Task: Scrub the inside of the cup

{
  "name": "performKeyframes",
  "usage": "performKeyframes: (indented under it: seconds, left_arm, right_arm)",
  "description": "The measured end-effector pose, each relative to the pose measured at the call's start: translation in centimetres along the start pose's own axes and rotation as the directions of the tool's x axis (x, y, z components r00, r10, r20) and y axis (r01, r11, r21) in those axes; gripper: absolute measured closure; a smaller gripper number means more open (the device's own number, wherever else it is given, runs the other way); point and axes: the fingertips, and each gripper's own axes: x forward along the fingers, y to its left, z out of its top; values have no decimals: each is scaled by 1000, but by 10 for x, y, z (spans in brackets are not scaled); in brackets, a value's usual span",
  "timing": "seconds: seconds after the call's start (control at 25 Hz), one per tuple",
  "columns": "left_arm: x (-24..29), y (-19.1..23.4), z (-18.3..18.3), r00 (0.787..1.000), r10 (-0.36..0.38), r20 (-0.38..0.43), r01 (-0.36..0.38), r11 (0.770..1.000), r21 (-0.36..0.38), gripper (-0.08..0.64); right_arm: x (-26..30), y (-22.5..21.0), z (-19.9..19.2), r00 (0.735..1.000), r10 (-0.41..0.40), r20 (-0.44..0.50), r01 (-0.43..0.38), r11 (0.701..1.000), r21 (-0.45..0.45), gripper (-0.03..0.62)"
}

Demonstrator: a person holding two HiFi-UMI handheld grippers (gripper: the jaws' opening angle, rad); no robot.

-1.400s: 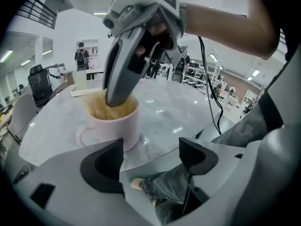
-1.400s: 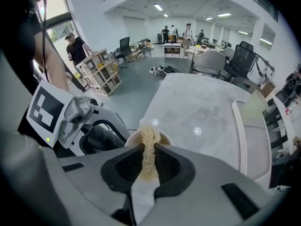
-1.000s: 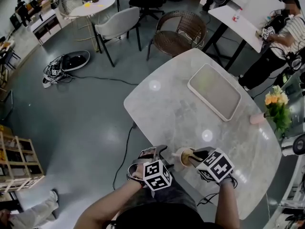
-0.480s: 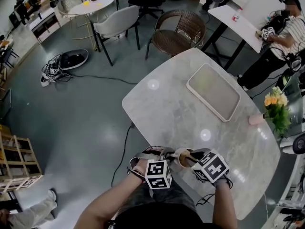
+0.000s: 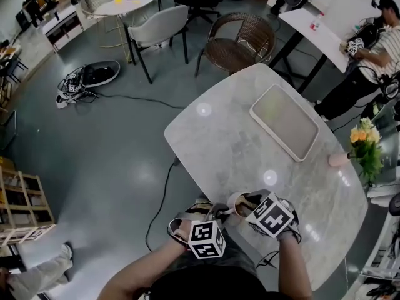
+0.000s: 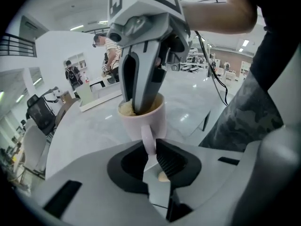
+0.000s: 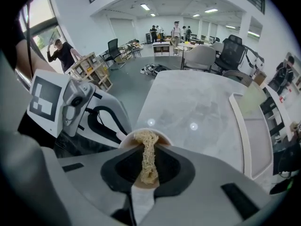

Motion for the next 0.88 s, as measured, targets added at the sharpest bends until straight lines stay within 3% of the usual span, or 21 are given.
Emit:
performKeyframes:
  seconds: [0.2,0.36,0.6,0.72,0.88]
  left_arm:
    - [-2,-10,-6,1000,14,-14,-14,1000,-27,499]
    - [0,-11,-6,999,32,-30,-33,999,-31,499]
    - [3,-14,-6,998,40,-50,-43,997,-61,502]
    - [3,-18,-5,998,35,-47,-38,997,-71,503]
    - [4,-20,4,999,26,-33,-29,996,-83,503]
  right_arm:
    - [9,7,10,999,31,-25,-32,998,-49,532]
    - [11,12,9,993,107,-42,-108,994,-21,532]
    - [-1,17,14,966,223,131,-242,958,152,531]
    - [-10,15,18,950,227,213,-272,939,210,531]
    - [-23,10,19,946,213,245,-268,938,218,531]
